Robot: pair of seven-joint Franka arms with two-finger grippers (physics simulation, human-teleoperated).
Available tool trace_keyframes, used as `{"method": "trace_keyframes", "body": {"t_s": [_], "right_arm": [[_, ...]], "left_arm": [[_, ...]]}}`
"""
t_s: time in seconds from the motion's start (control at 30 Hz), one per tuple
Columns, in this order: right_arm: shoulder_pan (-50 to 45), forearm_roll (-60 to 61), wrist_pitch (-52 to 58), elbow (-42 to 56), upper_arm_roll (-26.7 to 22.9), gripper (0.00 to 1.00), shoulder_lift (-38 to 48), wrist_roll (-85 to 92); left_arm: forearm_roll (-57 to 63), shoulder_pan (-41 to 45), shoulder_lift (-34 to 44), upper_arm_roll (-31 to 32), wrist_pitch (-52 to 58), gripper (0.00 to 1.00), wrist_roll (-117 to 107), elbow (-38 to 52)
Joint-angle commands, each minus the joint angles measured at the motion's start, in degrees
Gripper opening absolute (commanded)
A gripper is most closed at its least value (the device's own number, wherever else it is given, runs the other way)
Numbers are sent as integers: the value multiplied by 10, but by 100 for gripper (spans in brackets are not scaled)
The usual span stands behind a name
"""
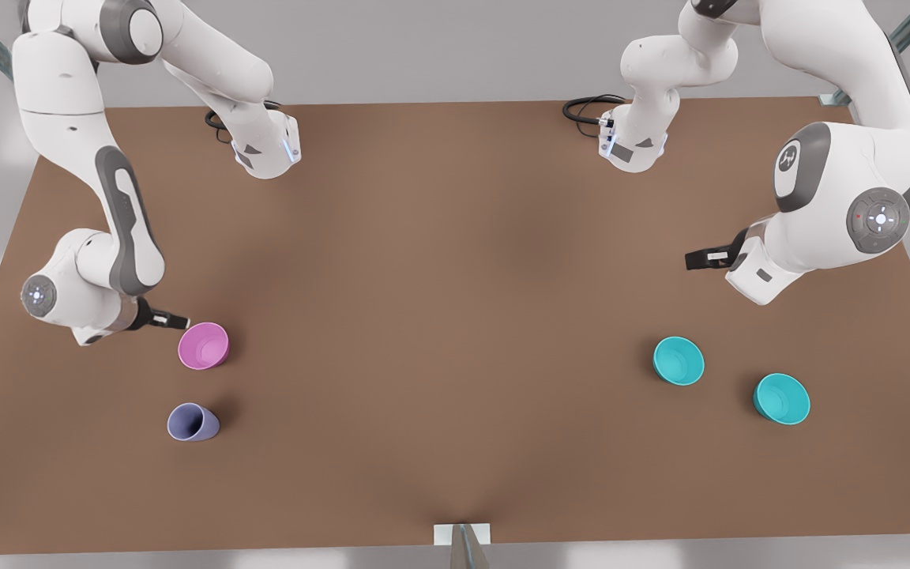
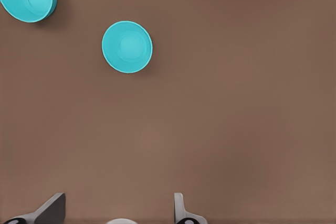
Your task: Stack the blue bowl on the pink bowl
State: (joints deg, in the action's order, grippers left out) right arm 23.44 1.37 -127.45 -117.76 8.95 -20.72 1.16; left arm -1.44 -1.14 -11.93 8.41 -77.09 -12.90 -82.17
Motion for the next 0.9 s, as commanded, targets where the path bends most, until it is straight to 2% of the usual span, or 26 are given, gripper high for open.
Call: {"method": "trace_keyframes", "body": {"t_s": [0.0,0.2,0.5,0.67,0.7,0.73,0.8,0.83,0.87], "right_arm": [[-1,12,-107,-4,0,100,-3,-11],[0,13,-105,-32,1,100,-13,-11],[-4,28,-137,-7,2,100,-81,-9],[-4,28,-134,-8,3,100,-85,-8],[-4,28,-132,-8,3,97,-82,-8],[-5,28,-132,-8,3,79,-81,-9],[-6,28,-132,-7,3,58,-81,-10],[-6,28,-132,-7,3,56,-80,-10],[-6,28,-132,-7,3,50,-80,-10]], "left_arm": [[0,0,1,0,0,100,-4,0],[-1,0,1,0,1,100,-4,-1],[-1,0,0,0,1,100,-4,-3],[-1,0,-1,0,1,100,-4,-3],[0,0,-1,0,1,100,-4,-3],[-1,0,-1,0,1,100,-4,-3],[0,0,-1,0,1,100,-4,-3],[-1,0,-1,0,1,100,-4,-3],[-1,0,-1,0,1,100,-4,-3]]}}
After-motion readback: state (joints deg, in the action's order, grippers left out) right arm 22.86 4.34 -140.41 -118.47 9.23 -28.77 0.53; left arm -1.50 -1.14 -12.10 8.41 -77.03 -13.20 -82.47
